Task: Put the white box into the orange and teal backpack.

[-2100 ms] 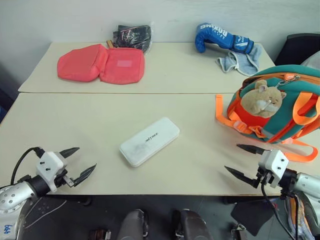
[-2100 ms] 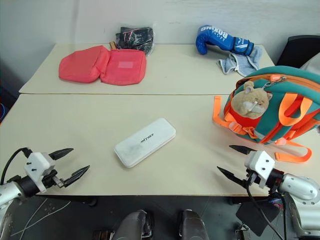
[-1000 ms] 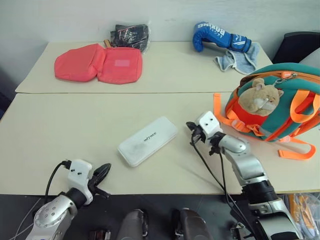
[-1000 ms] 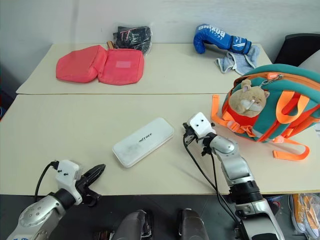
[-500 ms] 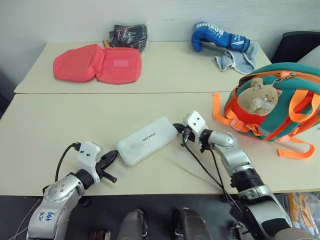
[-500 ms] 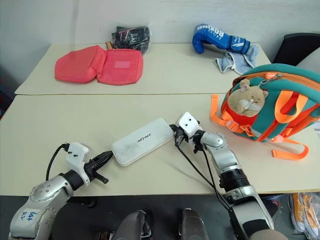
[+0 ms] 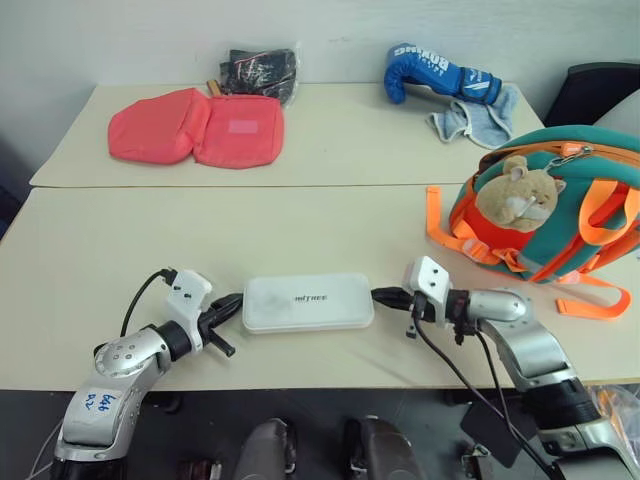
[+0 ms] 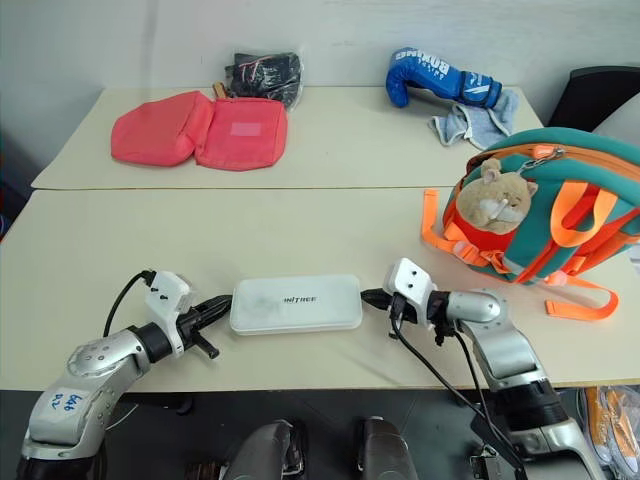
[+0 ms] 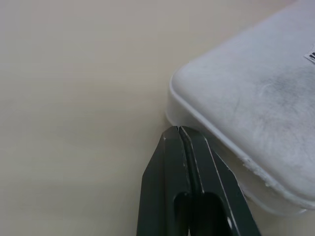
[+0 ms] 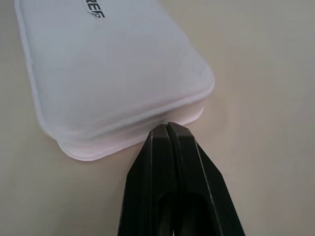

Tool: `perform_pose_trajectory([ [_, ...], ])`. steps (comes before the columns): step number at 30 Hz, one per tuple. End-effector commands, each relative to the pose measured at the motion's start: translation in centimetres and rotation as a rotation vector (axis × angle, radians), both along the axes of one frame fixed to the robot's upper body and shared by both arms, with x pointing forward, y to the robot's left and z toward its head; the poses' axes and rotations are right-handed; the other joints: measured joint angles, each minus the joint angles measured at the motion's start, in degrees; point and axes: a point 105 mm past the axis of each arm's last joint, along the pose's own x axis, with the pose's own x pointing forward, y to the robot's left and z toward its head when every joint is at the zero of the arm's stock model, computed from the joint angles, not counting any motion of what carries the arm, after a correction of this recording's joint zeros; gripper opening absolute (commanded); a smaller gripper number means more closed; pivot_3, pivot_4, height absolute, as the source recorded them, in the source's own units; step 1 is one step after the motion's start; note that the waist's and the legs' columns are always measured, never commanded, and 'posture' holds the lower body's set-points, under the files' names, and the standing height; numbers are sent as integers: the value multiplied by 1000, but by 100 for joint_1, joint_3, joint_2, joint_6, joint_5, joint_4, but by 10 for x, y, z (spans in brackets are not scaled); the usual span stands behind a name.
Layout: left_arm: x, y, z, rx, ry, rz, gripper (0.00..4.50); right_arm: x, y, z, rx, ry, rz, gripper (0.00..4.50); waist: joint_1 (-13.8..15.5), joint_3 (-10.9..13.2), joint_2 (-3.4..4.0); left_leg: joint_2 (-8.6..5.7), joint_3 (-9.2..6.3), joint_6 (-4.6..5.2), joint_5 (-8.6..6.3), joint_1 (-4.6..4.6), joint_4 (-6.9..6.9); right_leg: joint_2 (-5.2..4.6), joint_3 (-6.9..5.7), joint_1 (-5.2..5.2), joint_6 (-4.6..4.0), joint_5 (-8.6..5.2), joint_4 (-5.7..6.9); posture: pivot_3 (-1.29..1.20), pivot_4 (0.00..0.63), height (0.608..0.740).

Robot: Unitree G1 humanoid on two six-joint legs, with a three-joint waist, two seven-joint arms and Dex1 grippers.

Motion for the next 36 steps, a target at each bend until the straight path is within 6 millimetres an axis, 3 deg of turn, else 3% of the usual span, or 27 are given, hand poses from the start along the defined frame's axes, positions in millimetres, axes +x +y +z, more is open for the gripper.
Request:
perform_pose_trajectory([
  [1, -5, -22, 5, -8, -18, -126, 21, -11, -1, 16, 25, -36, 4, 0, 3, 0, 0, 0, 1, 0, 0, 0, -1, 0, 1, 0, 0, 0, 0, 0, 150, 740],
  [7, -7, -32, -1, 11, 0, -184, 21, -15, -23, 10, -23, -34, -108, 0, 55, 0, 0, 0, 1, -2, 1, 1, -1, 0, 0, 1, 0, 0, -2, 0, 150, 740],
  [11, -6, -27, -4, 0, 18, -152, 21, -22, -36, 6, -40, -17, -144, 0, 117, 0, 0, 0, 1, 1, -1, 2, -2, 0, 1, 1, 0, 0, -3, 0, 150, 740],
  [14, -7, -3, -1, -65, 101, -95, 626, -27, -55, 5, -63, -3, -187, 0, 142, 1, -2, 0, 0, 5, -2, -1, -2, 0, 0, 1, 0, 0, -5, 0, 150, 740],
  [17, -10, 25, 0, -159, 300, -48, 1502, -28, -69, 5, -85, -3, -211, 0, 127, 3, -5, 0, -1, 8, -1, -1, 1, 0, -1, 1, 0, 0, -3, 0, 150, 740],
  [22, -22, 55, 14, -295, 593, -36, 2996, -33, -76, 1, -101, 9, -211, 0, 100, 6, -5, 4, -1, -7, 7, 14, -12, 2, -7, 2, -7, -4, 5, 0, 150, 740],
  [25, -7, 61, 28, -420, 690, 11, 3858, -30, -76, 0, -102, 1, -200, 0, 114, 7, -5, 4, 0, -17, 12, 13, -10, 2, -6, 1, -7, -5, 5, 0, 150, 740],
  [27, 4, 58, 34, -491, 741, 31, 4477, -27, -76, 1, -103, -12, -198, 0, 144, 12, -13, 3, -1, -16, 12, 11, -4, 2, -7, 2, -6, -4, 7, 0, 150, 740],
  [31, -3, 25, 37, -572, 904, -147, 4477, -26, -70, -4, -105, -2, -168, 0, 125, 16, -24, 0, 0, -35, 19, 9, -3, 1, -4, 3, -4, -3, 6, 0, 150, 740],
  [36, -3, 0, 29, -550, 1000, -213, 4477, -25, -59, -7, -104, -2, -121, 0, 89, 21, -32, 1, 0, -45, 15, 10, -7, 2, -4, 0, -5, -3, 4, 0, 150, 740],
])
